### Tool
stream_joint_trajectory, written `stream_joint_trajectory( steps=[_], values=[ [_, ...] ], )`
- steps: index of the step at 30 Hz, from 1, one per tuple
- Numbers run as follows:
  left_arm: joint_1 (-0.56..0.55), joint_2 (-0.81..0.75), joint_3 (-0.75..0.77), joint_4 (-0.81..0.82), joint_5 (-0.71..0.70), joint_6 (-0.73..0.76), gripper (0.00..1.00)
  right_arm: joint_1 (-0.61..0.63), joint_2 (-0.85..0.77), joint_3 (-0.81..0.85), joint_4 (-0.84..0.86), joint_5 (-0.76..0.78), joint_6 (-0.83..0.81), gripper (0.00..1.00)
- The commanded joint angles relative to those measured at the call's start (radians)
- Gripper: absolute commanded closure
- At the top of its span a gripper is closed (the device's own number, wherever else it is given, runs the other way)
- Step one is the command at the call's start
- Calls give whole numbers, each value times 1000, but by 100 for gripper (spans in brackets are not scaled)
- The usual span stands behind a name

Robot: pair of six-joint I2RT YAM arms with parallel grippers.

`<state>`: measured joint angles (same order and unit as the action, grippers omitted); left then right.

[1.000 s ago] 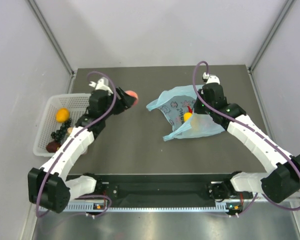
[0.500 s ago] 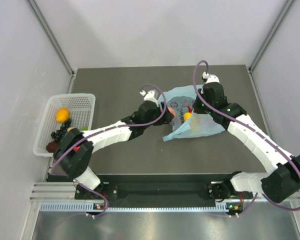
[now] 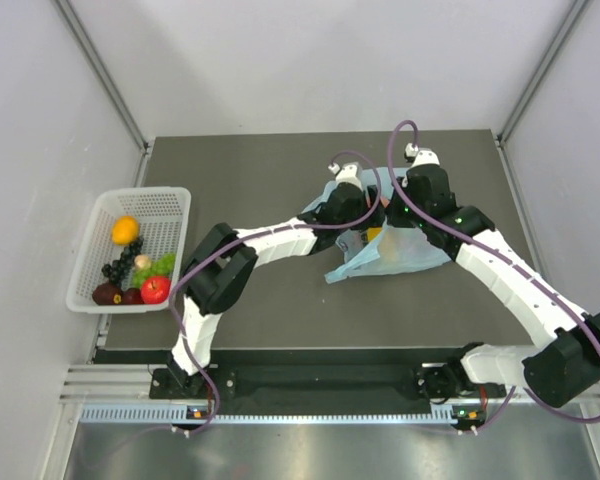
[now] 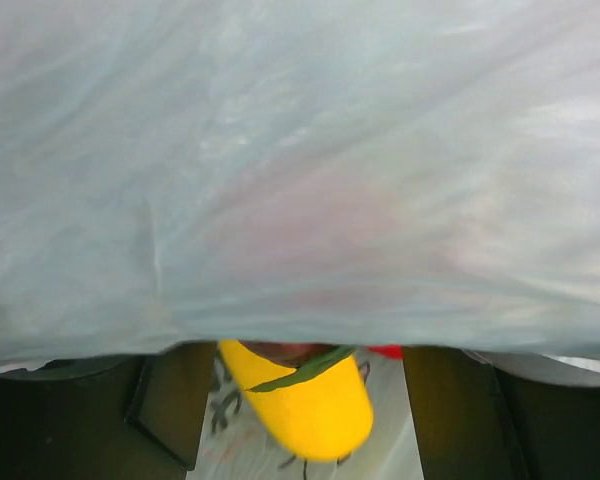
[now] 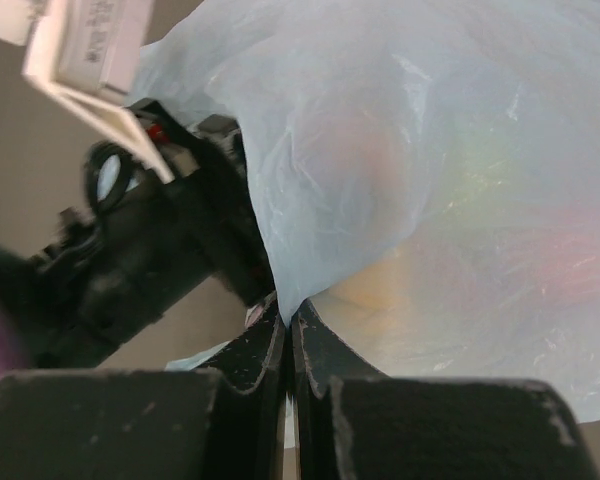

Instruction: Place the fake fruits into the plastic bag and tie a complex knot

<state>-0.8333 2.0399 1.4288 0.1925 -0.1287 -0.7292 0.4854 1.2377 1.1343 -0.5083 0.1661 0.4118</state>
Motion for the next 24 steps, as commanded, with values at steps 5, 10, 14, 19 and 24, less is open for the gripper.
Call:
stream_joint_trajectory(
  steps=[5, 10, 14, 19, 24],
  values=[
    [-10, 112, 125, 77, -55, 14, 71, -7, -35, 15, 56, 7, 16, 100],
    [-12, 118, 148, 53, -66, 50, 35, -8, -37, 4, 56, 18, 15, 100],
    [-12, 83, 128, 15, -71, 59, 9, -10, -35, 2, 56, 24, 13, 100],
    [-13, -3, 76, -30, -84, 92, 6, -10, -37, 1, 57, 30, 10, 100],
    [-12, -81, 85, -262, -110, 126, 4, -14, -40, 1, 48, 36, 7, 100]
  ],
)
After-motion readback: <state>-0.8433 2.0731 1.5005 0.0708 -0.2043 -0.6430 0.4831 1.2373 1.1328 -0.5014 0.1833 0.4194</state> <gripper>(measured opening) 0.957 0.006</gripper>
